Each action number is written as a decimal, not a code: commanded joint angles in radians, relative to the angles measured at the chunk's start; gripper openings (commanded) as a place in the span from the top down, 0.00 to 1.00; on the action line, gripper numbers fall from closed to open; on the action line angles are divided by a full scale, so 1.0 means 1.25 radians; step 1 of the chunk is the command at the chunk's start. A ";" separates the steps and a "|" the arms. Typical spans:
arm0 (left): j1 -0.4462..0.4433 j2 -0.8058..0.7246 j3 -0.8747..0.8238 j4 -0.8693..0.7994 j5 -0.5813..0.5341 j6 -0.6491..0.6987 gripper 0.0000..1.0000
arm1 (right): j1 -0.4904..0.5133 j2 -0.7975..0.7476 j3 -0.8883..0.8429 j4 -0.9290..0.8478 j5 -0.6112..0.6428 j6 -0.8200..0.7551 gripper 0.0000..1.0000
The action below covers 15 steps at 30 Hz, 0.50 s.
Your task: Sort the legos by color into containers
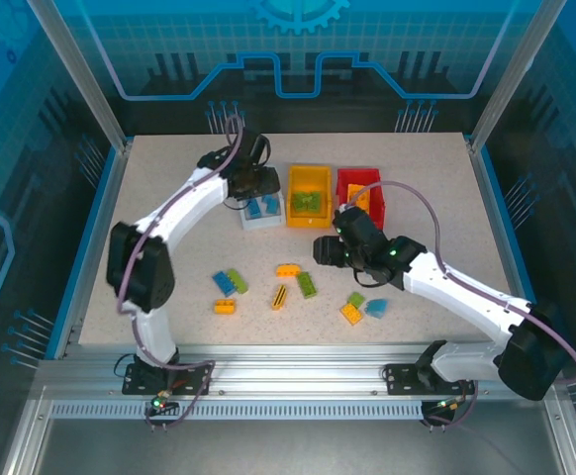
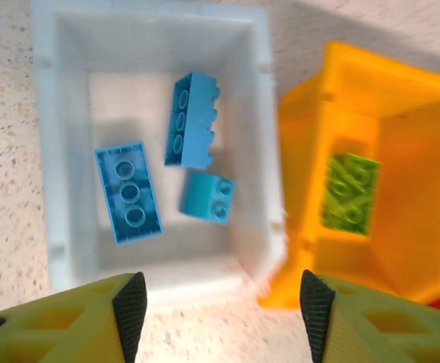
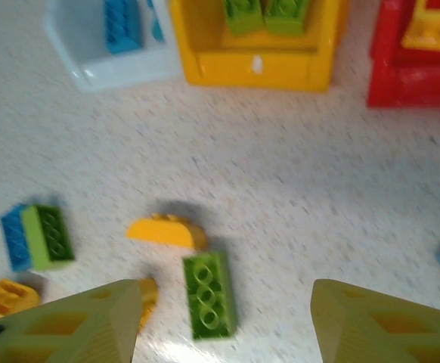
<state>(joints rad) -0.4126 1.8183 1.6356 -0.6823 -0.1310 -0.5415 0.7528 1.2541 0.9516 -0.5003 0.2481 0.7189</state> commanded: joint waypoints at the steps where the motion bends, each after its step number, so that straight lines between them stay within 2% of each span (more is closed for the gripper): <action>1: -0.053 -0.143 -0.101 0.031 0.046 -0.015 0.38 | 0.048 0.010 0.004 -0.188 0.072 0.042 0.37; 4: -0.120 -0.266 -0.221 0.059 0.080 -0.017 0.34 | 0.127 0.029 -0.011 -0.278 0.071 0.081 0.35; 7: -0.195 -0.379 -0.340 0.086 0.111 -0.041 0.33 | 0.191 0.034 -0.049 -0.329 0.056 0.122 0.28; 12: -0.299 -0.582 -0.570 0.195 0.137 -0.158 0.31 | 0.212 0.024 -0.132 -0.295 0.016 0.136 0.23; 15: -0.352 -0.664 -0.644 0.214 0.123 -0.201 0.31 | 0.206 0.041 -0.131 -0.290 0.029 0.112 0.22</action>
<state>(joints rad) -0.8089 1.0679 0.8833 -0.4976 0.0063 -0.6994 1.0092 1.2915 0.7849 -0.8463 0.2798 0.8532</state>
